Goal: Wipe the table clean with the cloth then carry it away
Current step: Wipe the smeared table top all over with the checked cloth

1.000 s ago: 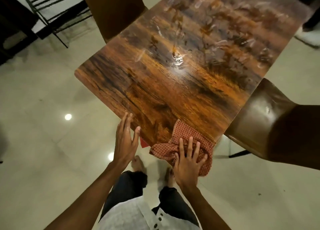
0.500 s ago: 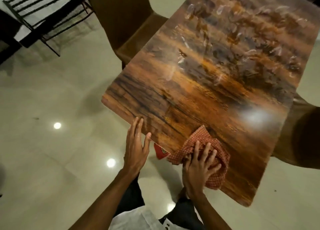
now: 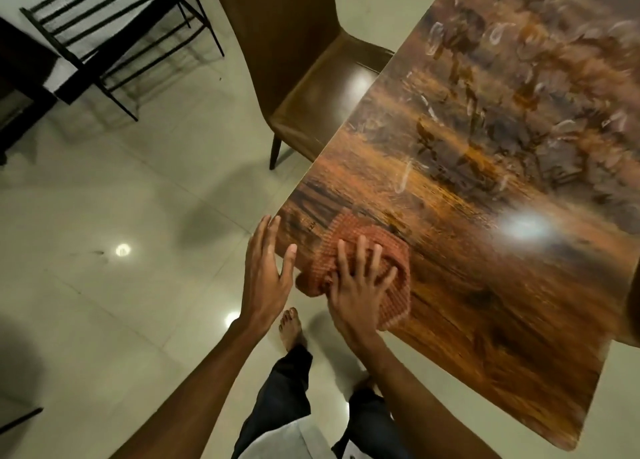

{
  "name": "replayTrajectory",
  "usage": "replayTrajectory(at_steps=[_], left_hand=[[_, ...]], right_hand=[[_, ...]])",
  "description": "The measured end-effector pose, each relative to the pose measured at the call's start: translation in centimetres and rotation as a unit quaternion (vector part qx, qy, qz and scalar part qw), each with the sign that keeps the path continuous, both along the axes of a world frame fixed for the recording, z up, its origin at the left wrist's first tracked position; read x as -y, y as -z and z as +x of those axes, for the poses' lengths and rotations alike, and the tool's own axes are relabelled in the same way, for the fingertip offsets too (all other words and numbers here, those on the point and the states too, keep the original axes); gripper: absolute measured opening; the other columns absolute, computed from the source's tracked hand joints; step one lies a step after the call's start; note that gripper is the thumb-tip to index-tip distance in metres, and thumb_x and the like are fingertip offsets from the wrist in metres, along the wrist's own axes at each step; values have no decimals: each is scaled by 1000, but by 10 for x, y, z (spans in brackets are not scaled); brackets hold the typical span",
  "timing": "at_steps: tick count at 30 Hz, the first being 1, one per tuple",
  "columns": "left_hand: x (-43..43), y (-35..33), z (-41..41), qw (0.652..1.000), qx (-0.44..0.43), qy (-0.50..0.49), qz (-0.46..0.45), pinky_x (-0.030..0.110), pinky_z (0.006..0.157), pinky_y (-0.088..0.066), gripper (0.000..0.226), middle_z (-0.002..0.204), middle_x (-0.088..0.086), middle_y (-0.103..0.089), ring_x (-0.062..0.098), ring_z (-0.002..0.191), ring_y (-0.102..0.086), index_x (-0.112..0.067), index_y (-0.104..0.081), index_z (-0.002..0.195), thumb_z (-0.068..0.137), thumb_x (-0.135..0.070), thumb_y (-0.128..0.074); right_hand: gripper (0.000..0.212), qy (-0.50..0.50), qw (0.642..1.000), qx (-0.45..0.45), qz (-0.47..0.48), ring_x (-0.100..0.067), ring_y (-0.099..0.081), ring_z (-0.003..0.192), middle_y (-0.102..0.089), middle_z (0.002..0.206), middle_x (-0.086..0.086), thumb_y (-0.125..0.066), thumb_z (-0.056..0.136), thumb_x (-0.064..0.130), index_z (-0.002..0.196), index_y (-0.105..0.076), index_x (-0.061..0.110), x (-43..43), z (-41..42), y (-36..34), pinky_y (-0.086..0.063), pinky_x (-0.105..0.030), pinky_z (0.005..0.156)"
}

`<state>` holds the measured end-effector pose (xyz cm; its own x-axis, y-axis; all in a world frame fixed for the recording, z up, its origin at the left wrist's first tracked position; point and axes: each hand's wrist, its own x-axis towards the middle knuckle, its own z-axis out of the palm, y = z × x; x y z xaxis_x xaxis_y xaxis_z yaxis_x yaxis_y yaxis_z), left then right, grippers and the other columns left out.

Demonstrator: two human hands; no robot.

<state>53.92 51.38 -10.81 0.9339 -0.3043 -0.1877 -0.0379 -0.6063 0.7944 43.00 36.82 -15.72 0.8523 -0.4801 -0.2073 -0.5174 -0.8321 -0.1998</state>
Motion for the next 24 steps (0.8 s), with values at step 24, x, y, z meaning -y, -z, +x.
replayTrajectory(at_steps=[24], left_hand=[[59, -34, 28, 997, 40, 25, 54, 53, 119, -33, 62, 166, 0, -26, 20, 153, -25, -23, -31, 157, 102, -52, -38]], right_hand=[[63, 49, 998, -18, 35, -34, 5, 160, 4, 175, -3, -24, 107, 57, 165, -16, 35, 128, 55, -6, -1, -76, 119]])
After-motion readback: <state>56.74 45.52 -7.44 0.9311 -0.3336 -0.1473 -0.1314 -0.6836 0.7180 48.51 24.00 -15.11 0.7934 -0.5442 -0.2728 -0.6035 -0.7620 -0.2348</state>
